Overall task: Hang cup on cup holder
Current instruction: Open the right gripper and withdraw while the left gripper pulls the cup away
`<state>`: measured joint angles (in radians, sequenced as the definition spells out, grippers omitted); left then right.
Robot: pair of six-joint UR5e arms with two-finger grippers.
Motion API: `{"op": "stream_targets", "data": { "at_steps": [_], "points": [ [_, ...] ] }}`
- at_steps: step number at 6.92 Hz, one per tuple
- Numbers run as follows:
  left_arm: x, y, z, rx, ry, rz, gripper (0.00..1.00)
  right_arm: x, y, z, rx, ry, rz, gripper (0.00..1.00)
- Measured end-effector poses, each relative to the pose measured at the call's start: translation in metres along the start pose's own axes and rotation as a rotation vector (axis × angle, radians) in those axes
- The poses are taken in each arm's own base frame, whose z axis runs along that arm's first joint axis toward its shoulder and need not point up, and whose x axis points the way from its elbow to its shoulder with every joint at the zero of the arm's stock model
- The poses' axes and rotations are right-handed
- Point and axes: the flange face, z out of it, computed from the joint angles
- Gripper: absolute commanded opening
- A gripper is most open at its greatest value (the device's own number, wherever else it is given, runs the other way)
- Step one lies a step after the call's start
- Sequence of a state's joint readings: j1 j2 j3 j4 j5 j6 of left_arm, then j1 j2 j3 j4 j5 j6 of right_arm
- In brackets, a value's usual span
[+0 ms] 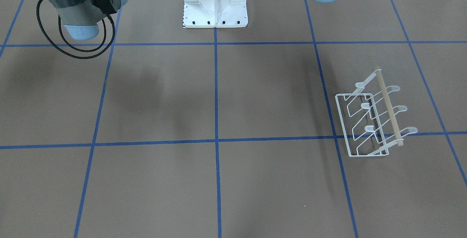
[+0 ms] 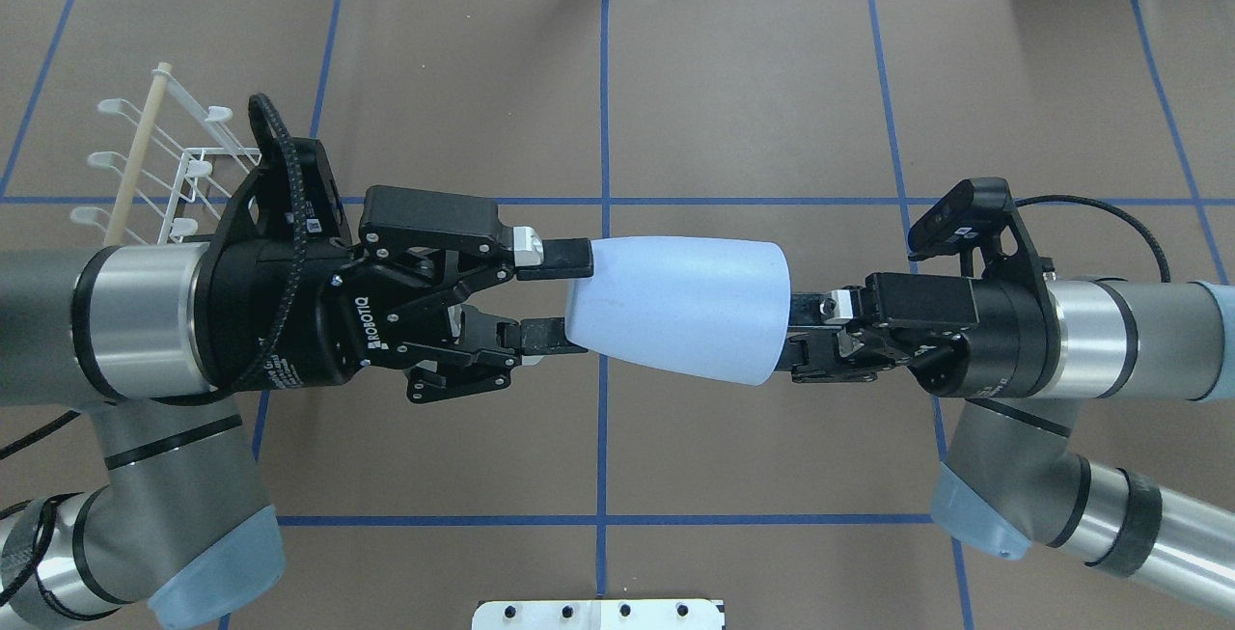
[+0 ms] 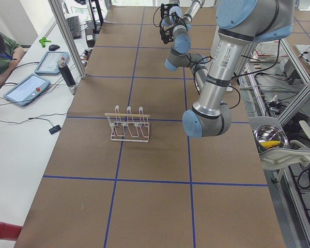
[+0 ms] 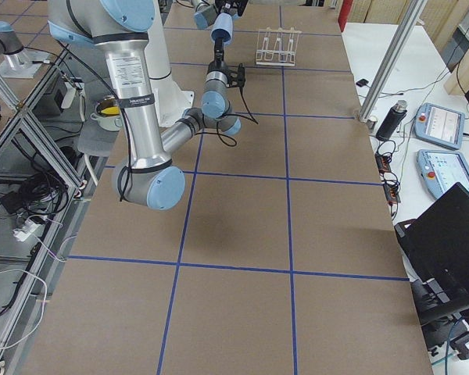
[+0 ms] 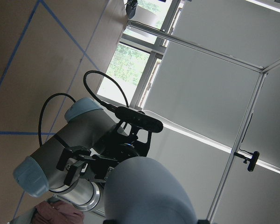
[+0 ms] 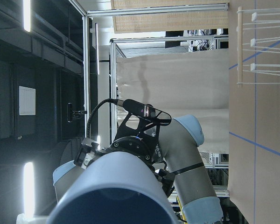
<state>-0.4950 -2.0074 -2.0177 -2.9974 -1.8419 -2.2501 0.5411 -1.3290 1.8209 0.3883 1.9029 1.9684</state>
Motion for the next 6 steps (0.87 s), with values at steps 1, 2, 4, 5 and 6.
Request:
{"op": "stream_targets", "data": {
  "at_steps": [1,2,4,5,6],
  "points": [
    [0.001,-0.003,-0.007,0.011,-0.003,0.009,0.00,0.003,-0.006,-0.020,0.023,0.035,-0.008,1.00],
    [0.004,-0.011,-0.016,0.038,-0.007,0.024,0.00,0.000,-0.017,-0.039,0.047,0.070,-0.028,1.00],
    [0.030,-0.042,-0.042,0.111,-0.060,0.083,0.00,-0.019,-0.061,-0.095,0.088,0.187,-0.114,1.00],
    [0.048,-0.062,-0.058,0.156,-0.137,0.140,0.00,-0.030,-0.090,-0.134,0.125,0.272,-0.174,1.00],
    [0.059,-0.076,-0.070,0.193,-0.219,0.206,0.00,-0.030,-0.113,-0.176,0.183,0.364,-0.259,1.00]
  ]
}}
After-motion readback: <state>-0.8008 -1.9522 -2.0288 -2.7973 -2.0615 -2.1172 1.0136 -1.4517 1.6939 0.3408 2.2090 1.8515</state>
